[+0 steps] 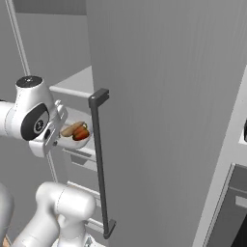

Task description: Take the meat container that has the steak and place it on the second highest rack of the freezer. Then take the vegetable container that has the bell pepper and sweet potato and place it on the highest rack of the freezer.

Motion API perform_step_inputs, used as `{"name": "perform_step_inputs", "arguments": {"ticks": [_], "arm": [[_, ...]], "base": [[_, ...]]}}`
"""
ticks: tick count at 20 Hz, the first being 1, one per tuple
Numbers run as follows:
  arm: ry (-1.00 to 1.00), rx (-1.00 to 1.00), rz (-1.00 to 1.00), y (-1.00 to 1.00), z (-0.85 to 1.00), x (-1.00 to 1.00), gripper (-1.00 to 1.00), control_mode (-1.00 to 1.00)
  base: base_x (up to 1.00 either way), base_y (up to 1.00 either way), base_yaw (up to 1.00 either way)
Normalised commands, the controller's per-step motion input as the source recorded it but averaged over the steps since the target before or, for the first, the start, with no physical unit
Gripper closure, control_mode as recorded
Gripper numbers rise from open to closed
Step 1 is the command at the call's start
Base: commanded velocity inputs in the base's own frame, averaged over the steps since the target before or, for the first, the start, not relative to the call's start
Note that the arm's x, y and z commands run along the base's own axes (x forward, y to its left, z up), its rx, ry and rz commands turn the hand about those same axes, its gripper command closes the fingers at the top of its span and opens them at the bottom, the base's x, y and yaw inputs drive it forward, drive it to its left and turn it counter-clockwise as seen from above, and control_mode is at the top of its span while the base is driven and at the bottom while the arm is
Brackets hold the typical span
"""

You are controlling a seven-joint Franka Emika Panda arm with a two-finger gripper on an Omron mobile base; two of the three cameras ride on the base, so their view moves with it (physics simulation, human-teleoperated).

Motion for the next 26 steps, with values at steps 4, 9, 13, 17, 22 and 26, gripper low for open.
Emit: {"name": "perform_step_inputs", "arguments": {"ticks": [4,9,13,17,22,26], "arm": [[-0.2,-0.05,-0.2,0.28,0.51,-0.21,1.0,-1.0],[-0.25,-0.09,-0.27,0.4,0.74,0.04,1.0,-1.0],[-0.06,0.0,-0.25,0.02,0.72,0.57,1.0,-1.0],[-0.04,0.0,-0.17,-0.02,0.44,0.82,1.0,-1.0],[0.0,0.0,-0.08,0.0,0.11,0.99,1.0,-1.0],[0.0,-0.05,-0.01,0.01,0.0,0.61,1.0,-1.0]], "base": [[0.0,0.0,0.0],[0.0,0.0,0.0],[0.0,0.0,0.0],[0.0,0.0,0.0],[0.0,0.0,0.0],[0.0,0.0,0.0]]}}
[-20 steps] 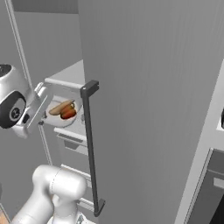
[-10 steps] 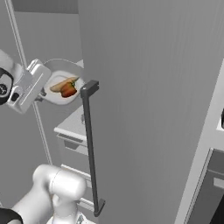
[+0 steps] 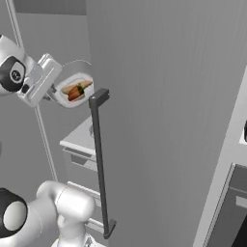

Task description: Take the meat container that has the steak and place it on the second highest rack of the freezer. Then take the vegetable container that has the bell pepper and sweet potato and place it on the highest rack of the freezer.

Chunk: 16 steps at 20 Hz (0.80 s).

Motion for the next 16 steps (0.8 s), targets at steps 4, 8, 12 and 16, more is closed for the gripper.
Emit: {"name": "perform_step_inputs", "arguments": {"ticks": [4,8,12,16], "arm": [[0.0,-0.13,0.0,0.28,0.0,-0.03,1.0,-1.0],[-0.01,-0.1,0.0,0.18,0.0,-0.14,1.0,-1.0],[0.0,-0.04,0.0,-0.08,0.0,0.05,1.0,-1.0],[0.0,0.0,0.0,-0.41,0.0,0.27,1.0,-1.0]], "base": [[0.0,0.0,0.0],[0.0,0.0,0.0],[0.0,0.0,0.0],[0.0,0.0,0.0]]}}
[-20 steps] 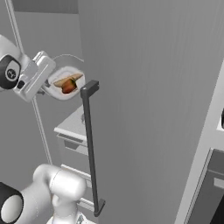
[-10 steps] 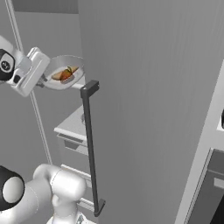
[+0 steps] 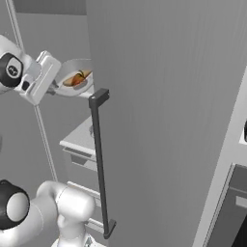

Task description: Take the meat container that has the steak and place it on the second highest rack of the freezer. Then take the vegetable container that has the bell pepper and sweet potato and place it on the highest rack of the freezer.

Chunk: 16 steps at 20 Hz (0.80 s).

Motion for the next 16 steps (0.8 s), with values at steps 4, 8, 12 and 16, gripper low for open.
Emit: {"name": "perform_step_inputs", "arguments": {"ticks": [4,8,12,16], "arm": [[0.0,0.0,0.0,-0.6,0.0,0.35,1.0,-1.0],[0.0,0.0,0.0,-0.53,0.0,0.4,1.0,-1.0],[0.0,0.0,0.0,-0.39,0.0,0.51,1.0,-1.0],[0.0,0.0,0.0,-0.05,0.0,0.49,1.0,-1.0]], "base": [[0.0,0.0,0.0],[0.0,0.0,0.0],[0.0,0.0,0.0],[0.0,0.0,0.0]]}}
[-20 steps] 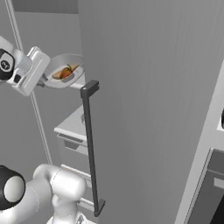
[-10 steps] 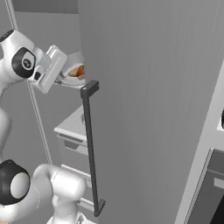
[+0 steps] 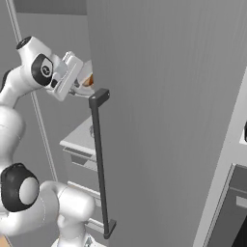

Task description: Take the meat container that has the steak and place it on the second highest rack of the freezer. Then take the vegetable container that has the bell pepper and sweet potato and place it on the highest rack of the freezer.

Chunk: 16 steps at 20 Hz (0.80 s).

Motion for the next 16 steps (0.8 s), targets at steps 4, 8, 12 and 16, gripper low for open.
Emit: {"name": "perform_step_inputs", "arguments": {"ticks": [4,8,12,16], "arm": [[0.0,0.0,0.06,0.07,0.0,0.0,1.0,-1.0],[0.0,0.0,0.14,0.06,0.0,0.0,1.0,-1.0],[0.0,0.0,0.16,-0.01,0.0,0.1,1.0,-1.0],[0.0,0.0,0.01,-0.3,0.0,0.61,1.0,-1.0]], "base": [[0.0,0.0,0.0],[0.0,0.0,0.0],[0.0,0.0,0.0],[0.0,0.0,0.0]]}}
